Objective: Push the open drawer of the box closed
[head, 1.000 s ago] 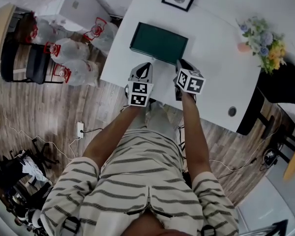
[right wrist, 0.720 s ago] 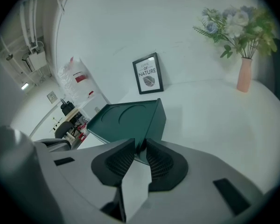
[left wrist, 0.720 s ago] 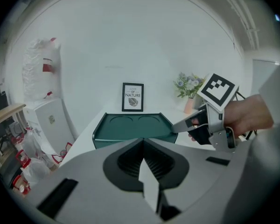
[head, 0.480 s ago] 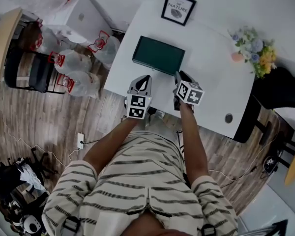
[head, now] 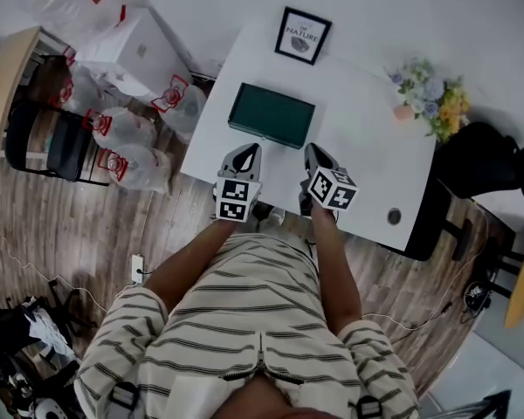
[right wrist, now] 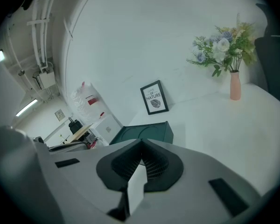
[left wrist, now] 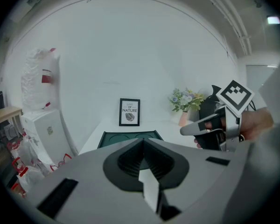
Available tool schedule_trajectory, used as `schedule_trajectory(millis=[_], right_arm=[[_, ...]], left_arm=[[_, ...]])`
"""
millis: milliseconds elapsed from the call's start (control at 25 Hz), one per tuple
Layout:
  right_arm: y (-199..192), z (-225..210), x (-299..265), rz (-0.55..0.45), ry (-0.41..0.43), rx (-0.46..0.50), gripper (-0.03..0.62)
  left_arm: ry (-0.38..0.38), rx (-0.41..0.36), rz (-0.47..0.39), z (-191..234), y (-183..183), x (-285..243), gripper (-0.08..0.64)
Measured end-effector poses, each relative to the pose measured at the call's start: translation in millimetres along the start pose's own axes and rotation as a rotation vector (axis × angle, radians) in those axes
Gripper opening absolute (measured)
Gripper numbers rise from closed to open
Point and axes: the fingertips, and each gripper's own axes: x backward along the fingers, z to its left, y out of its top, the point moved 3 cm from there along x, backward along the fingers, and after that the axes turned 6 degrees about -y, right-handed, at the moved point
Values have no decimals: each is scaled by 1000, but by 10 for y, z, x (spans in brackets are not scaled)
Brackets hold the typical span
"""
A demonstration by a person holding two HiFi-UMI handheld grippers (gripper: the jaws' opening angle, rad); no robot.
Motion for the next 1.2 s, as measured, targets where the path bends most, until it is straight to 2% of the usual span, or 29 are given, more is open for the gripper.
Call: schedule_trajectory(millis=[160,440,640,920,1200], right_arm=[[62,75,172,-22,14,-2,-5],[225,212,482,-112,-20,141,-3],[356,290,624,-198,-48,226,-4],[543,375,709,-278,-32,285,-4],[699,365,783,-353,-24,291,-5]], left_arm=[[-18,2,-20,-51,89,34,0],[-28,2,-36,-65,238,77,0],[-33,-43,-65,-104,392,130,0],[-18,-78,-124,-144,606,135,0],[-14,-112,-157,-171,742,122,0]])
